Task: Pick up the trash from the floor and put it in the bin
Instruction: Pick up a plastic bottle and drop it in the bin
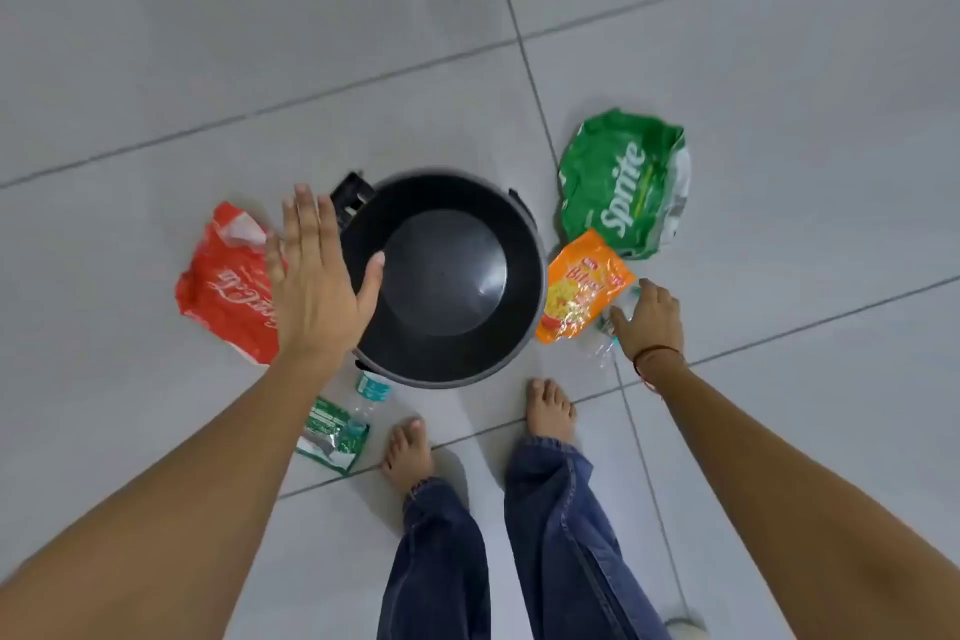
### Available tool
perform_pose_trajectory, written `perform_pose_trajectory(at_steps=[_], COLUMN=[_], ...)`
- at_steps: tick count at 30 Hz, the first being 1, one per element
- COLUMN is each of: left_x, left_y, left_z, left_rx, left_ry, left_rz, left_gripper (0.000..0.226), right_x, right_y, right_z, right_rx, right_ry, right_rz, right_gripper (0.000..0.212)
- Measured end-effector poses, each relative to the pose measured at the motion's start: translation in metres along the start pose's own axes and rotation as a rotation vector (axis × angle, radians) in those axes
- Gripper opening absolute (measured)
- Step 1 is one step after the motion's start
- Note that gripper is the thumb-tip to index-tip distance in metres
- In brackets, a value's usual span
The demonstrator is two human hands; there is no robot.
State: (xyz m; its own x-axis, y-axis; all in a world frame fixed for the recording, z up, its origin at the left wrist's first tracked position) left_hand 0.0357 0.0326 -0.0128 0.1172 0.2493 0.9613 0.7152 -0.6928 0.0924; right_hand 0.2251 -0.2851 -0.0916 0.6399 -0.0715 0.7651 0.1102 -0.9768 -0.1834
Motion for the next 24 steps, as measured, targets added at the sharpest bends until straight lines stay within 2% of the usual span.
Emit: perform_pose_trajectory(at_steps=[6,12,14,16,18,20,21,22,24], left_x=[-0.046,-0.05,-0.048,-0.045,-0.043,-0.045,-0.045,-0.046,-0.047], left_y=[-0.001,-0.002,-0.002,-0.001,0.002,0.002,0.002,0.002,0.002], left_z=[0.005,0.006,0.005,0.005,0.007,0.007,0.007,0.007,0.007], left_rx=[0.022,0.033,0.037,0.05,0.052,0.051,0.049,0.046,0.044], left_ry=[0.067,0.138,0.125,0.112,0.098,0.092,0.094,0.093,0.092], left_rz=[-0.073,-0.045,-0.043,-0.046,-0.048,-0.057,-0.064,-0.065,-0.059], left_gripper=[0.078,0.076,0.074,0.073,0.072,0.071,0.07,0.069,0.068], right_x=[-0.078,-0.098,-0.082,-0.046,0.008,0.047,0.055,0.054,0.033], right_y=[0.053,0.055,0.041,0.013,-0.032,-0.086,-0.111,-0.135,-0.174], right_z=[0.028,0.034,0.019,-0.003,-0.035,-0.069,-0.081,-0.088,-0.091], right_rx=[-0.543,-0.699,-0.69,-0.534,-0.173,0.186,0.322,0.408,0.448], right_ry=[-0.014,0.068,0.163,0.425,0.755,0.918,0.91,0.806,0.421], right_rz=[0.305,0.47,0.506,0.601,0.677,0.65,0.635,0.622,0.528], right_gripper=[0.081,0.067,0.062,0.061,0.062,0.061,0.061,0.06,0.059])
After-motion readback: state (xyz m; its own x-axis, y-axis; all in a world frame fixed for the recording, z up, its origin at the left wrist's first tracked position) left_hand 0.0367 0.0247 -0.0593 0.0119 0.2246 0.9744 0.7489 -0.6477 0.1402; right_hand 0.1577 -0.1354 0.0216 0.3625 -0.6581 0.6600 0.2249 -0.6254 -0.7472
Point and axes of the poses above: each hand's wrist, its own z-axis towards the middle knuckle, its own x-axis out of the back of the hand, y = z × x, the point moved 5 cm from there along z, towards the middle knuckle, and after that the axes turned 2 degrees about x, right-handed, at the moved point
